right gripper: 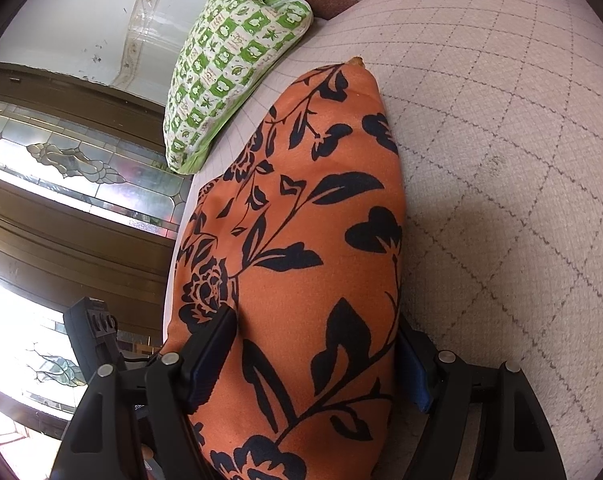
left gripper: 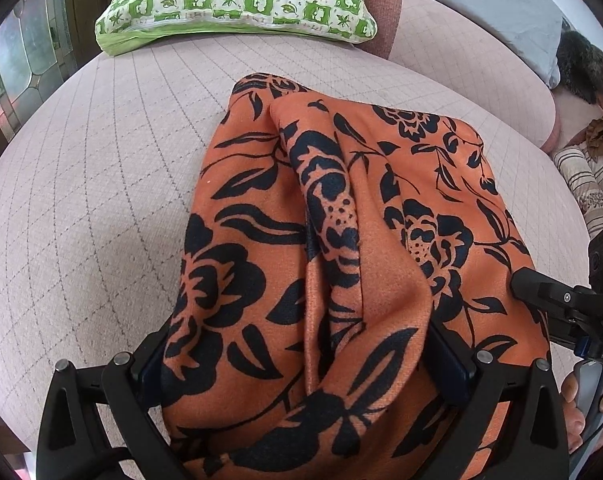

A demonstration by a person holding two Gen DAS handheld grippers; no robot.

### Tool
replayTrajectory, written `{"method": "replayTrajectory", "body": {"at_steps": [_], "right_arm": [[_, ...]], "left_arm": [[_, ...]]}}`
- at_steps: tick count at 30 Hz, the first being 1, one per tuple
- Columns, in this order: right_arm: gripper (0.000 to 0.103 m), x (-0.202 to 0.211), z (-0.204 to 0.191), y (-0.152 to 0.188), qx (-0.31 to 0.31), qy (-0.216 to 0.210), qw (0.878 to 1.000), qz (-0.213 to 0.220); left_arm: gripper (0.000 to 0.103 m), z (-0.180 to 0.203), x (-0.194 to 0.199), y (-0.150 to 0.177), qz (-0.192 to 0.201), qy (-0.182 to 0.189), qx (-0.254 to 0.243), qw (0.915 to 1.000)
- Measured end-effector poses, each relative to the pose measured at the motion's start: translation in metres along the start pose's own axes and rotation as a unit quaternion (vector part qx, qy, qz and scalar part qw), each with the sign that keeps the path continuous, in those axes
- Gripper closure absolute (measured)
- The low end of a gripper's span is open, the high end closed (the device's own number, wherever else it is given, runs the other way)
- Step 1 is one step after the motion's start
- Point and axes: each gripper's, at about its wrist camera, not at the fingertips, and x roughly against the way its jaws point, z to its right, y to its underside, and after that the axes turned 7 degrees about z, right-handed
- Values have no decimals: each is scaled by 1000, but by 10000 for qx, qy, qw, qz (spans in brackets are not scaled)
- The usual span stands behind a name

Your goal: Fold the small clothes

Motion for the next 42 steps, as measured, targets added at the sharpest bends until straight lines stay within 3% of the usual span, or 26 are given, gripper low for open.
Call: {"method": "replayTrajectory", "body": {"at_steps": [5,8,10,13,16,19,21,23,25,27,29,30,33,36,42], "right_arm": [[26,1,0,0,-33,-22,10000,-6],[26,10,2,-2,-189,48,9998,64],[26,27,5,-3,-262,146,9988,393],[26,60,-1,-3,-9,271,9944,1023],[35,80,-15,3,371,-12,9910,1283],[49,73,-28,14,710,-76,9921,1028],[51,52,-31,26,844,-26,9950,538],[50,27,-35,36,1179,336,9924,66],[51,27,-44,37,1427,482,9885,166],[51,35,-36,32,1103,321,9932,207],[50,44,-26,24,687,98,9971,300],[45,50,-22,21,565,66,9975,414],[33,62,-7,9,183,-2,9977,653],[31,59,8,-2,-235,-70,9979,592],[31,27,30,-19,-750,-126,9971,63]], "left_arm": [[0,1,10,-8,105,-101,0,9999],[0,-2,38,-10,655,-230,-14,9976],[0,-13,49,-8,851,-326,165,9957],[0,-34,55,0,815,-506,578,9937],[0,-40,58,7,706,-656,742,9926],[0,-27,60,16,739,-1078,422,9905],[0,-19,54,21,694,-1312,202,9887],[0,-20,50,22,602,-1289,142,9897],[0,-25,53,19,603,-1194,243,9907],[0,-28,60,14,754,-1116,371,9902],[0,-27,75,8,1176,-1125,379,9859],[0,-27,84,5,1443,-1140,342,9823],[0,-33,81,-6,1519,-883,463,9834],[0,-49,49,-20,889,-74,1020,9908],[0,-53,10,-19,-145,1022,1242,9869]]}}
